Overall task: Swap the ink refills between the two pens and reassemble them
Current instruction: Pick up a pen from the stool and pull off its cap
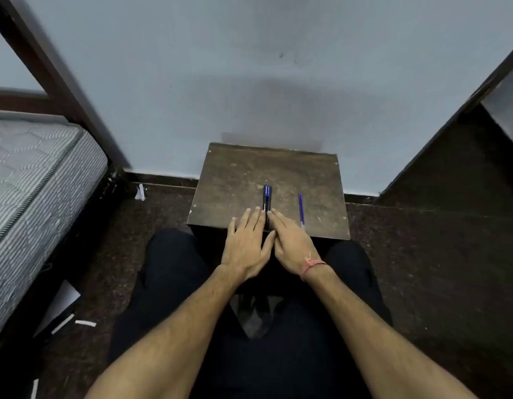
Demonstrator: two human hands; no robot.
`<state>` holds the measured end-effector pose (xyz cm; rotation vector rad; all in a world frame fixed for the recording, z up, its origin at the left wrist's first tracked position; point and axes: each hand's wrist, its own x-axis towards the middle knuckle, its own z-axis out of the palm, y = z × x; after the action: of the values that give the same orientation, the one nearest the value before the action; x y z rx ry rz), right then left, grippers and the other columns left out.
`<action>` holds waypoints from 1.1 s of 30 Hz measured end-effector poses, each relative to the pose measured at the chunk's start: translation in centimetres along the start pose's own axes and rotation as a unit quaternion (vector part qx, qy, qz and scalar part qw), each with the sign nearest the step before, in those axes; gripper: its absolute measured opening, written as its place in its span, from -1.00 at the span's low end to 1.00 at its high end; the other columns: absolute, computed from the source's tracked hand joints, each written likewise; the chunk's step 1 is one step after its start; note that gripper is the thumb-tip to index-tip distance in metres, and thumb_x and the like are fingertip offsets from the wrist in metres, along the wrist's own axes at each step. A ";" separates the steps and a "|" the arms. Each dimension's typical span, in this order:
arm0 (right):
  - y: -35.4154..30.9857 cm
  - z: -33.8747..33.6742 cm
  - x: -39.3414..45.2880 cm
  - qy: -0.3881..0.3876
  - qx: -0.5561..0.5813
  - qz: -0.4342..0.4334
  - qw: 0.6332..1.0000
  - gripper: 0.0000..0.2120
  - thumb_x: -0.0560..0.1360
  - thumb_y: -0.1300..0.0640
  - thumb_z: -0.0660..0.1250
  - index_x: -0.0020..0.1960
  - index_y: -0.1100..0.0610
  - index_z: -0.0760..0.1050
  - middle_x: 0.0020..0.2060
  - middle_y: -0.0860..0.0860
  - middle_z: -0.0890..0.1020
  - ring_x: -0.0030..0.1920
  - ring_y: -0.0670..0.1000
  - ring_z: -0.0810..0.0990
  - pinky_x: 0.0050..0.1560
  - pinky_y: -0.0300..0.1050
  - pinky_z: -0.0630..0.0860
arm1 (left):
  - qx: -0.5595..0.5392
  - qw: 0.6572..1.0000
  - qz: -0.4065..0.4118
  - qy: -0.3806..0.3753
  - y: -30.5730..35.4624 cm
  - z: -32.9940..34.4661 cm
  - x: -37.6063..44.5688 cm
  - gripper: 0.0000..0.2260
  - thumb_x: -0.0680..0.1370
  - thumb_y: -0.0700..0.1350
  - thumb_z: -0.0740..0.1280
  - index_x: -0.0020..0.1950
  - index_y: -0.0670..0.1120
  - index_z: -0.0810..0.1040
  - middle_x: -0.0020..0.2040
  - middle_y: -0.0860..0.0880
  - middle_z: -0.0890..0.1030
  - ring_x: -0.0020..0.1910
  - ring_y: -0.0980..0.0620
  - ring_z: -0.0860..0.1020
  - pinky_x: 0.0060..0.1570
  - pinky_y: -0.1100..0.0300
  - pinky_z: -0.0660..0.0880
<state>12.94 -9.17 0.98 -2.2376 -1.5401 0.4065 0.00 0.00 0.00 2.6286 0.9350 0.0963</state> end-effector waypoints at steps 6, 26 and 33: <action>0.9 1.7 1.6 -0.010 -0.064 -0.018 0.998 -0.39 0.68 0.18 0.22 0.72 0.04 0.25 0.70 -0.05 0.31 0.56 0.05 0.44 0.49 0.08 0.38 | -0.001 1.000 0.004 0.000 -1.9 1.8 0.3 -0.40 0.78 0.18 -0.03 0.77 -0.08 0.17 0.77 -0.05 0.23 0.76 -0.08 0.14 0.71 -0.20 0.08; 2.0 2.1 1.1 0.111 -0.145 0.006 0.983 -0.86 0.59 0.09 0.46 0.13 0.08 0.64 0.00 0.02 0.71 0.01 0.11 0.66 0.00 0.01 0.59 | 0.045 0.998 0.032 0.002 -2.6 2.6 0.6 -0.44 0.78 0.21 -0.09 0.77 0.11 0.15 0.78 -0.09 0.19 0.77 -0.11 0.12 0.70 -0.27 0.06; 2.3 0.5 0.6 0.251 -0.043 0.064 0.965 -0.92 0.59 0.12 0.49 0.04 0.13 0.71 -0.11 0.03 0.74 -0.17 0.12 0.74 -0.22 0.00 0.63 | 0.044 0.998 0.035 0.003 -2.6 2.5 0.8 -0.44 0.77 0.23 -0.10 0.77 0.12 0.15 0.78 -0.07 0.20 0.76 -0.11 0.14 0.69 -0.26 0.08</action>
<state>14.79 -9.24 -0.59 -2.2767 -1.1674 -0.1924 -0.51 1.65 -3.26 2.7444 0.8683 0.0829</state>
